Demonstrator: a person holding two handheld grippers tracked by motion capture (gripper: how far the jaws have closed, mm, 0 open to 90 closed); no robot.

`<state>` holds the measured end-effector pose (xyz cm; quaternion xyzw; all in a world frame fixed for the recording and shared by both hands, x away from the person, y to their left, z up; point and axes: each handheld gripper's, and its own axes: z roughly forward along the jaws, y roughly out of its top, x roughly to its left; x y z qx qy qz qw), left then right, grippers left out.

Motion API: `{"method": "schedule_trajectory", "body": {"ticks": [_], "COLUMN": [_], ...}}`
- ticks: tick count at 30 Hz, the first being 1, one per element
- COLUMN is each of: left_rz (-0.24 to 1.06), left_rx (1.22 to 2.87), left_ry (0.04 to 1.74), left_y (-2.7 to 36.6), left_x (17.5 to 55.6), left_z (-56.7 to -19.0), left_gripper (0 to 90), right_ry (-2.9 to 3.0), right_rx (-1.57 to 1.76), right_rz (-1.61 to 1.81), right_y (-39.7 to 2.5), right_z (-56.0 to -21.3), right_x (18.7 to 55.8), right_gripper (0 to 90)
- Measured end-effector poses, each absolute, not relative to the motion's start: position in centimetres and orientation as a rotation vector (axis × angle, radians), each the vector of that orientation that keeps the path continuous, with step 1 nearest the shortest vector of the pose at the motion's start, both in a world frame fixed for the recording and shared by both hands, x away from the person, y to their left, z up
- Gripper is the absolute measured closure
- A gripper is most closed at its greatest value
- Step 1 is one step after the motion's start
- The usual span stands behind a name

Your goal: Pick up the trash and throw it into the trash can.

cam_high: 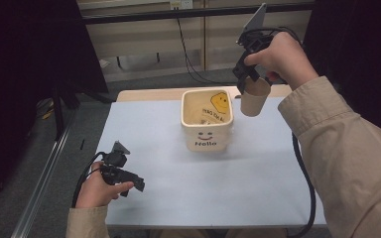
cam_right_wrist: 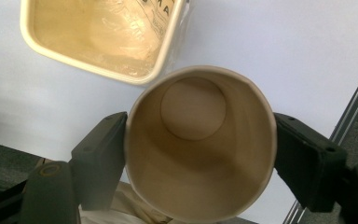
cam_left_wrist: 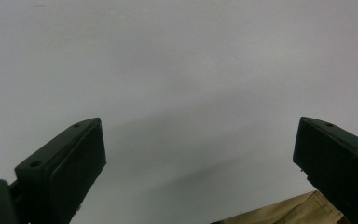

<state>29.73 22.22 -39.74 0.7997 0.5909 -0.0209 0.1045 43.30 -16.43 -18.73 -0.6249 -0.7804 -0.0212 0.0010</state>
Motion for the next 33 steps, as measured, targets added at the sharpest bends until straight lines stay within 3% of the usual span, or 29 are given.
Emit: {"method": "schedule_trajectory", "body": {"ticks": [15, 33], "left_rz": [-0.054, -0.061], "left_rx": [2.355, 2.353], "left_ry": [1.744, 1.737], "left_y": [22.3, 22.3], "left_x": [29.7, 29.7], "left_z": [-39.9, -39.8], "left_gripper": [2.2, 2.2], "right_ry": [-2.449, -2.490], "right_rx": [-2.002, -1.958], "right_rz": [-0.072, -0.115], "right_y": [-17.0, -14.1], "right_z": [-16.1, -16.2], "right_x": [44.0, 45.5], "right_gripper": [22.9, 22.8]}}
